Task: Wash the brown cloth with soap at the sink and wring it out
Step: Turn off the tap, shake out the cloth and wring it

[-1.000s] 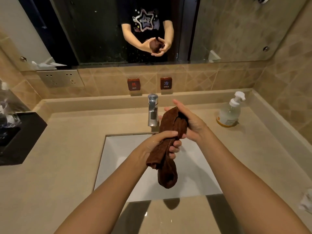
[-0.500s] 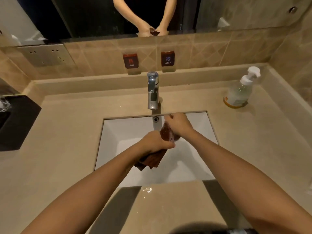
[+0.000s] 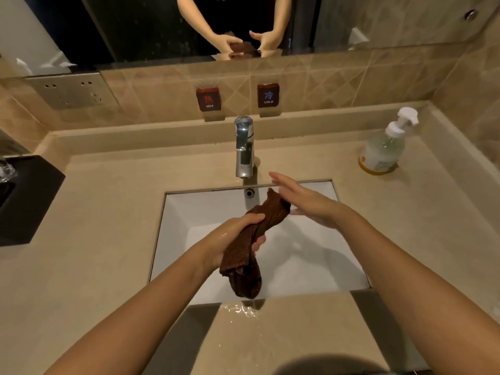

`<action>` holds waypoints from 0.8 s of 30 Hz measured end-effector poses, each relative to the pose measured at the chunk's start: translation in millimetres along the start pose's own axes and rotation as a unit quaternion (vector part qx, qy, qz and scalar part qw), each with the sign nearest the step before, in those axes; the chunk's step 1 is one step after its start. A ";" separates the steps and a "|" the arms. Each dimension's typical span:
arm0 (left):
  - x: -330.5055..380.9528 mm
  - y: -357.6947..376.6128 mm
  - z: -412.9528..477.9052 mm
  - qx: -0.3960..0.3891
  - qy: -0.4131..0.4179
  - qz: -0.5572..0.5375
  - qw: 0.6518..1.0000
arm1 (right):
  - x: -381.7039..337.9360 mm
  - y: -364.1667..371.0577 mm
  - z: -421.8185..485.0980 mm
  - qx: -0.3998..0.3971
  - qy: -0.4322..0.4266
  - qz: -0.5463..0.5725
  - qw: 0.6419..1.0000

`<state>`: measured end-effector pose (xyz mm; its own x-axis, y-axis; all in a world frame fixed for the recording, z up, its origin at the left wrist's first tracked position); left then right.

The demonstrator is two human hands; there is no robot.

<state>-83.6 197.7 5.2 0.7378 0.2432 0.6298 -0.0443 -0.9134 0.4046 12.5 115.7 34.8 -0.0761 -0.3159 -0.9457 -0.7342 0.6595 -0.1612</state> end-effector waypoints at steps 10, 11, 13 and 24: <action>-0.9 52.8 -9.3 -0.187 -0.032 -0.117 0.975 | -57.5 -8.4 -21.3 0.231 -0.211 -0.071 0.947; -1.3 47.7 -8.9 -0.144 -0.028 -0.071 0.987 | -57.0 -7.9 -18.7 0.231 -0.202 -0.111 0.945; 2.5 36.1 -9.7 -0.055 -0.012 0.037 0.998 | -52.7 -4.5 -12.2 0.210 -0.180 -0.176 0.945; 27.1 10.3 5.3 0.168 0.124 0.418 0.884 | -29.3 12.5 6.6 0.091 0.003 -0.371 0.924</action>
<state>-60.5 193.1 22.9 0.3690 -0.5375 0.7582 -0.2713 -0.8426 -0.4653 10.0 137.7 58.6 0.3976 -0.7308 -0.5549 -0.4609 0.3639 -0.8094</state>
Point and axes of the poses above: each hand's wrist, its own z-axis towards the middle knuckle, its own y-axis out of the palm, x = y × z, the point moved 10 cm from there along z, towards the middle knuckle, and after that the axes turned 4 degrees about -y, right-handed, at the moved point
